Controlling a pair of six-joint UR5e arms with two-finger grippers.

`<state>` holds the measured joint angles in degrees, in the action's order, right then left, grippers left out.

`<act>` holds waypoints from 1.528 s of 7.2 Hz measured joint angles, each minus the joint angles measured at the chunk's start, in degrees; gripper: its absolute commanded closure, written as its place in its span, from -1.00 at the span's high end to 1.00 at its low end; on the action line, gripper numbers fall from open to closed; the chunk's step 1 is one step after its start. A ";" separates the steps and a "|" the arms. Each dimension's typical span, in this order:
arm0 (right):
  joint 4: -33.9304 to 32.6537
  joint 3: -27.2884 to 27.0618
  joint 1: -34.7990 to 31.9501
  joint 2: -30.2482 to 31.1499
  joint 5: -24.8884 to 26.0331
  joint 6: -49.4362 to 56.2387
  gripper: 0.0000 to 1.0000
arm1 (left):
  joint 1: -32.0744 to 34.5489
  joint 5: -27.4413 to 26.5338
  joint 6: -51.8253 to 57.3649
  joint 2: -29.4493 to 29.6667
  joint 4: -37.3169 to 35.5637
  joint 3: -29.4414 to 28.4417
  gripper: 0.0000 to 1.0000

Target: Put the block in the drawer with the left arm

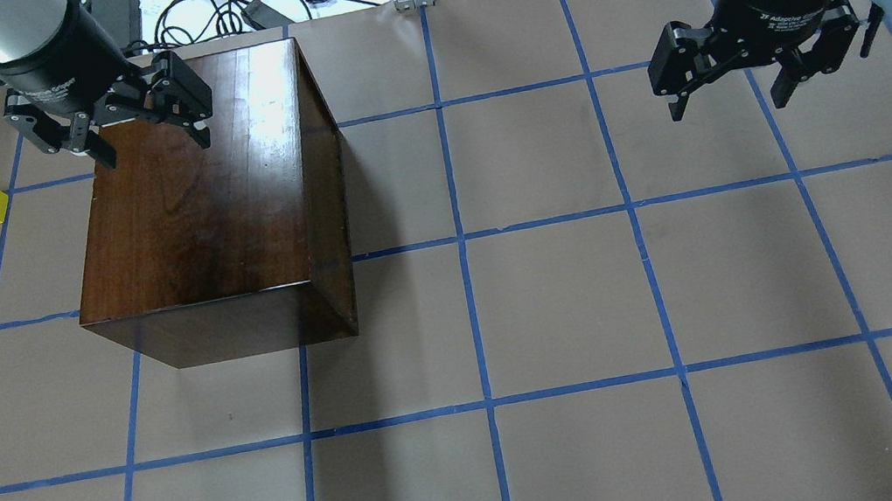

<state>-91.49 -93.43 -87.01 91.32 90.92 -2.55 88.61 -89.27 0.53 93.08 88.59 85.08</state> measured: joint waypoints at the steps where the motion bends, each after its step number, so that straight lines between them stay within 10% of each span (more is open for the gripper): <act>1: 0.00 0.00 0.00 0.00 0.01 0.00 1.00 | -0.01 0.12 0.00 0.00 0.00 0.00 1.00; 11: 0.00 0.00 0.00 0.00 -0.01 0.00 1.00 | -0.08 0.04 -0.82 -0.36 1.42 -0.13 1.00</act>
<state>-91.49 -93.43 -87.01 91.32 90.90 -2.55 88.54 -89.23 -0.30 92.72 90.01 84.95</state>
